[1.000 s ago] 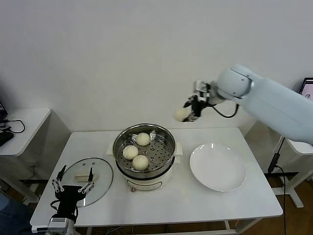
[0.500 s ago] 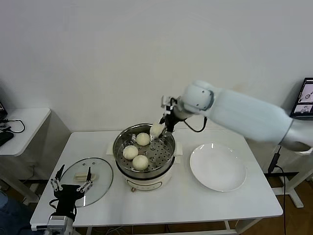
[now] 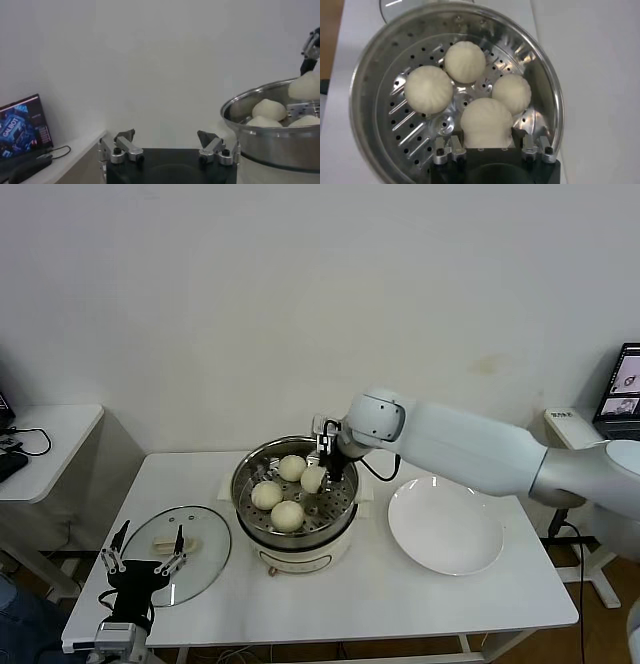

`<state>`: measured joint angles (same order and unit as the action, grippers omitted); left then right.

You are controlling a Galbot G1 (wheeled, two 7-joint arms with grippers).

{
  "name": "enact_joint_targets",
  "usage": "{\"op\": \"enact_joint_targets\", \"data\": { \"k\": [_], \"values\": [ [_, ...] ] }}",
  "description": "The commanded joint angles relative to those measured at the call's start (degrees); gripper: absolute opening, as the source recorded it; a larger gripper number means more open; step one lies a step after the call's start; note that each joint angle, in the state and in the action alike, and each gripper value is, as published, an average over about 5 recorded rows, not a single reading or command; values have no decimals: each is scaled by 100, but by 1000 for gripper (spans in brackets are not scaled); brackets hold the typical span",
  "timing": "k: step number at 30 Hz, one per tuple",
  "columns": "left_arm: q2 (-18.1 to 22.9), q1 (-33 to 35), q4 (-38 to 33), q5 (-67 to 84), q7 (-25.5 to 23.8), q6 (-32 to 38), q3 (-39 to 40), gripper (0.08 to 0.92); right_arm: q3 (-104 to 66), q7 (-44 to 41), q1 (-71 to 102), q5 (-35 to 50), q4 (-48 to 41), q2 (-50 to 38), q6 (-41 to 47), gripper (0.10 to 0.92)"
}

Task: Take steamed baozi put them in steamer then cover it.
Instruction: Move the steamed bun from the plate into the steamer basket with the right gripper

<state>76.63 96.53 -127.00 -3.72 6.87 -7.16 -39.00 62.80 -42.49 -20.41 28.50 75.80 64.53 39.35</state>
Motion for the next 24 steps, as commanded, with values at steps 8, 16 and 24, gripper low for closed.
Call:
{"op": "enact_joint_targets", "data": {
  "k": [8,16,24],
  "values": [
    [-24,-39,51,35,-5,-7,-9,823,53,0,218,-325,-158,88,53,602],
    [-9,-10,22,37,-5,-3,-24,823,-47,-45,181,-380,-63,-46,-4,668],
    [-6,-16,-28,32,-8,-25,6,823,-455,-143,-74,-89,445,-496,-42,817]
  ]
}}
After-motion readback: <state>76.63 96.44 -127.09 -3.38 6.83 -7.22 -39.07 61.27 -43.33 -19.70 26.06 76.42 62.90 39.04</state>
